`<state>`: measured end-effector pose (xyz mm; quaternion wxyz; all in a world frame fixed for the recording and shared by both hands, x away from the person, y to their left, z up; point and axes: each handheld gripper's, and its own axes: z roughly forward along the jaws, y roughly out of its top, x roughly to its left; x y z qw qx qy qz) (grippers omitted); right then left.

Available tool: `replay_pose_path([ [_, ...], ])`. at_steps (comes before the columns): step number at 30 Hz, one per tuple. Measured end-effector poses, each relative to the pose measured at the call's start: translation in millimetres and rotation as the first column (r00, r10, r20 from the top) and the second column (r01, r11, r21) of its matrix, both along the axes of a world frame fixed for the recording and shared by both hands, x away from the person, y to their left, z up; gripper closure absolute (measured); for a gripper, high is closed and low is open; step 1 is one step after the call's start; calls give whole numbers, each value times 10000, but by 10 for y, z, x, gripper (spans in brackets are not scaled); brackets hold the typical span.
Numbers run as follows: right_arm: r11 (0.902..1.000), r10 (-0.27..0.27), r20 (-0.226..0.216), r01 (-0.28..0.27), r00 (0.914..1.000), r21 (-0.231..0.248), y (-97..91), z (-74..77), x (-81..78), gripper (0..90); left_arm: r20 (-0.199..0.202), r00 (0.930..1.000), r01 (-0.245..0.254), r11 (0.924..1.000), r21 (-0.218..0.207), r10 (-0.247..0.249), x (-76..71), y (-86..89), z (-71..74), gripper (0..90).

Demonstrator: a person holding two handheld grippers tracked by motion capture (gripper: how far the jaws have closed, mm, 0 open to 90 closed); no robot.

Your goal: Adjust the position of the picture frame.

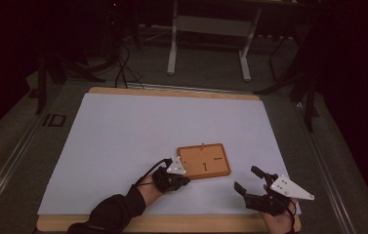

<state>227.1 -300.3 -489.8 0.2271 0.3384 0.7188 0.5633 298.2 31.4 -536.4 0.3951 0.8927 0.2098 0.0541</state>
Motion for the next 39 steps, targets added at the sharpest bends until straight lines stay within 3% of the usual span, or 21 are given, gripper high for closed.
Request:
replay_pose_path([
  [11, 10000, -4, -414, 7, 9991, 72, -13, -22, 29, 113, -2, 9994, -338, 9994, -34, 338, 106, 55, 7, 900],
  [16, 9999, 71, -358, -65, 9993, 145, -23, -14, 24, 116, -22, 9992, -411, 9991, -68, 411, 142, 66, 3, 900],
  [25, 9995, 5, -268, -13, 9996, -307, -13, -35, 40, 134, -45, 9992, -400, 9992, -78, 400, 156, 87, -12, 900],
  [28, 9994, 73, -161, -78, 9998, -325, -13, -41, 43, 137, -188, 9994, -304, 9989, -347, 298, 139, 109, 2, 899],
  [33, 9994, 242, 10, -242, 9997, -230, -16, -40, 47, 141, -165, 9997, -202, 9972, -722, 190, 86, 131, 98, 791],
  [35, 9994, 303, -3, -303, 9995, -163, -16, -39, 46, 141, -14, 9996, -289, 9964, -796, 289, 79, 144, 137, 736],
  [39, 9994, 328, -101, -329, 9994, -102, -17, -37, 44, 142, -100, 9992, -393, 9921, -1189, 384, 115, 203, 197, 677],
])
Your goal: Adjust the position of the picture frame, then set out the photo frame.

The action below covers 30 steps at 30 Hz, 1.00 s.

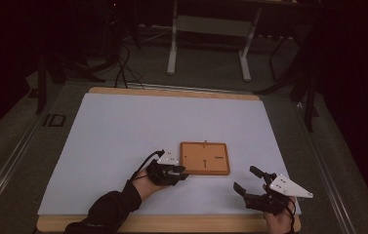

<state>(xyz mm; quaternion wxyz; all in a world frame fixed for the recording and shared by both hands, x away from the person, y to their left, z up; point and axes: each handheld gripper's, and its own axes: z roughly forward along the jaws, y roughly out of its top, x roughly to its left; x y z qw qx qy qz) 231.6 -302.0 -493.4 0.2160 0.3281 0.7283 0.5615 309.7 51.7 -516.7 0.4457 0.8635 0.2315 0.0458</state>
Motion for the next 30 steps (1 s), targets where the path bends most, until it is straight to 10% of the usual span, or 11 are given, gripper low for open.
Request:
replay_pose_path([
  [30, 9998, -50, 209, 54, 9998, -174, 31, 51, -53, 109, 440, 9990, -89, 9965, -825, 126, 520, -119, 286, 610],
])
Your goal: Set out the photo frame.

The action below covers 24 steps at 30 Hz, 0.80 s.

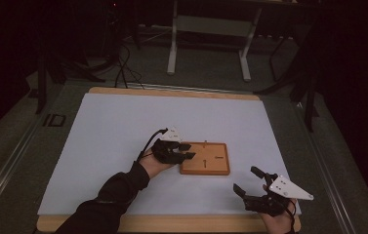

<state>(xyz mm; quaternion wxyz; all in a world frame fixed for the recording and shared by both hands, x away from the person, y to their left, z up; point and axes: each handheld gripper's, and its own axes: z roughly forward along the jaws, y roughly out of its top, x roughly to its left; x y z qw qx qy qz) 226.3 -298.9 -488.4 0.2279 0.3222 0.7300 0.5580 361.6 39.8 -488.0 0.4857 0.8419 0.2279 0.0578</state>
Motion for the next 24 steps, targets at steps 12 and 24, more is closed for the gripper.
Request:
replay_pose_path([
  [12, 10000, -25, -157, 25, 9999, -22, -18, -8, 8, 110, 151, 9999, 69, 10000, 65, -70, 256, -193, -45, 610],
  [24, 10000, 36, -236, -37, 9997, -33, -19, -8, -1, 112, 289, 9996, 39, 9996, 281, -47, 440, -370, -140, 613],
])
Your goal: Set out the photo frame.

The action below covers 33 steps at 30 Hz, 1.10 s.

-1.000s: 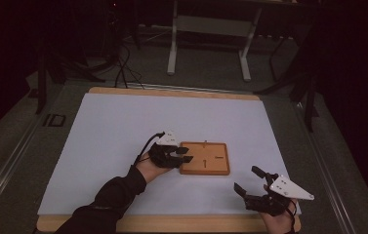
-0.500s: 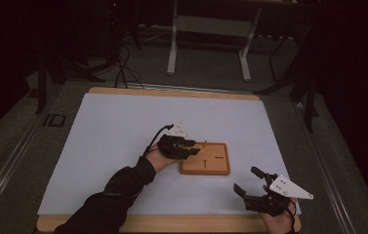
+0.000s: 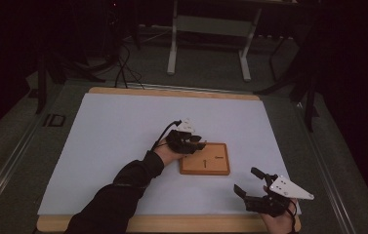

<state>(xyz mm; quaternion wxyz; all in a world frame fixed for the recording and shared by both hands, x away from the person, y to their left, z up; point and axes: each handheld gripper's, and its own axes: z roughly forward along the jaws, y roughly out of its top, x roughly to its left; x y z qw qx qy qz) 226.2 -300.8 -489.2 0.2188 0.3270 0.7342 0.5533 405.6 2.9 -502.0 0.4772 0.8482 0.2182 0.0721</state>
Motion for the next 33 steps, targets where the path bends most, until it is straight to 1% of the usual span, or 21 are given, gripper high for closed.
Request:
replay_pose_path([
  [5, 10000, 27, -87, -27, 10000, 60, -9, -4, 2, 113, -29, 10000, 37, 9999, 136, -37, 44, -72, -50, 621],
  [12, 10000, 63, -186, -62, 9998, 56, -7, -17, 10, 116, 35, 9998, -181, 9993, 329, 180, 98, -123, -109, 680],
  [16, 9999, 97, -231, -95, 9997, 65, -10, -20, 14, 116, 3, 9999, -119, 9993, 348, 119, 113, -155, -133, 702],
  [17, 9999, 97, -232, -95, 9997, 66, -11, -21, 14, 116, 65, 9999, -100, 9990, 425, 98, 115, -163, -137, 721],
  [24, 9999, 121, -267, -120, 9996, 53, -10, -28, 20, 116, 83, 10000, -36, 9989, 469, 32, 116, -206, -151, 766],
  [28, 9999, 122, -268, -120, 9996, 67, -11, -28, 20, 116, 234, 9997, -112, 9988, 471, 101, 111, -210, -150, 793],
  [29, 9999, 120, -269, -117, 9996, 78, -12, -28, 21, 116, 292, 9995, -135, 9987, 484, 121, 108, -209, -149, 812],
  [32, 9999, 98, -278, -95, 9996, 83, -15, -27, 20, 116, 232, 9996, -138, 9989, 449, 127, 112, -207, -146, 824],
  [33, 9999, 124, -297, -122, 9995, 83, -15, -28, 22, 116, 267, 9996, -135, 9988, 472, 122, 112, -207, -145, 827],
])
